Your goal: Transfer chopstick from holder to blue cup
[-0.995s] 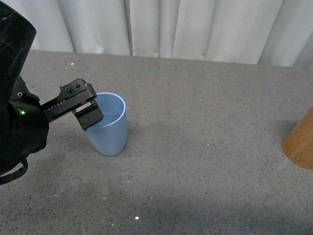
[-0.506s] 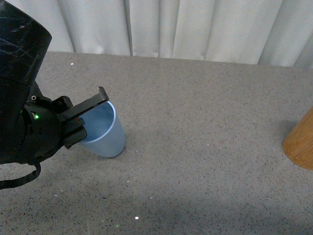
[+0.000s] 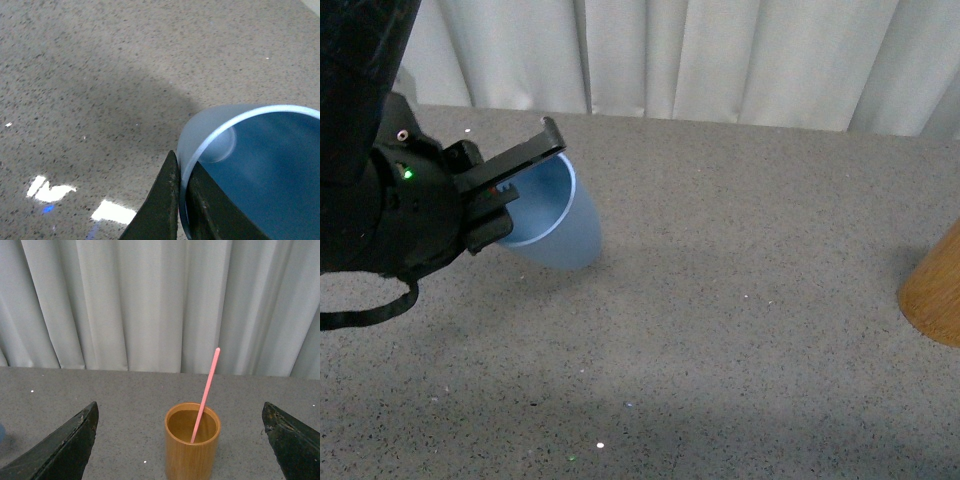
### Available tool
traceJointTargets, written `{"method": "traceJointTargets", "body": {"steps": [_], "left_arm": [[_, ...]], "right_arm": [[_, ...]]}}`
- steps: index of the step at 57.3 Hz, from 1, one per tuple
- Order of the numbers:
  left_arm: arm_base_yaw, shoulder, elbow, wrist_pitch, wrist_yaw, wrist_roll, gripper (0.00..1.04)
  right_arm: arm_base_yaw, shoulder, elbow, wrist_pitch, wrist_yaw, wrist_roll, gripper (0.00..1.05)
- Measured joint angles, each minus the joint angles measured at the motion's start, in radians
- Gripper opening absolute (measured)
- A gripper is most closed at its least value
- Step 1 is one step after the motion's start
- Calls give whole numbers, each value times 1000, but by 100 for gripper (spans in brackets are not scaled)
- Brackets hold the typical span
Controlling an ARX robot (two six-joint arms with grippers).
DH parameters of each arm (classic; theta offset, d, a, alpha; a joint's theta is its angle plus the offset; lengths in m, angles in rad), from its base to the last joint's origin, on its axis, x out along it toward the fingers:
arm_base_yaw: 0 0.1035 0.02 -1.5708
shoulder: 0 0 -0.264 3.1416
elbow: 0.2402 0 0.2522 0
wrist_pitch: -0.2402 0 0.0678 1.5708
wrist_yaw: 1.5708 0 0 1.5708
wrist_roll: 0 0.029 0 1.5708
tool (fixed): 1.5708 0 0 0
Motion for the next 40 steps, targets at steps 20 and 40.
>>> {"method": "traceJointTargets", "body": {"steps": [20, 40], "left_arm": [[-90, 57, 155, -81, -35, 99, 4], [-155, 124, 221, -138, -82, 179, 4]], "right_arm": [[0, 0, 0, 0, 0, 0, 95], [0, 0, 0, 0, 0, 0, 95]]}}
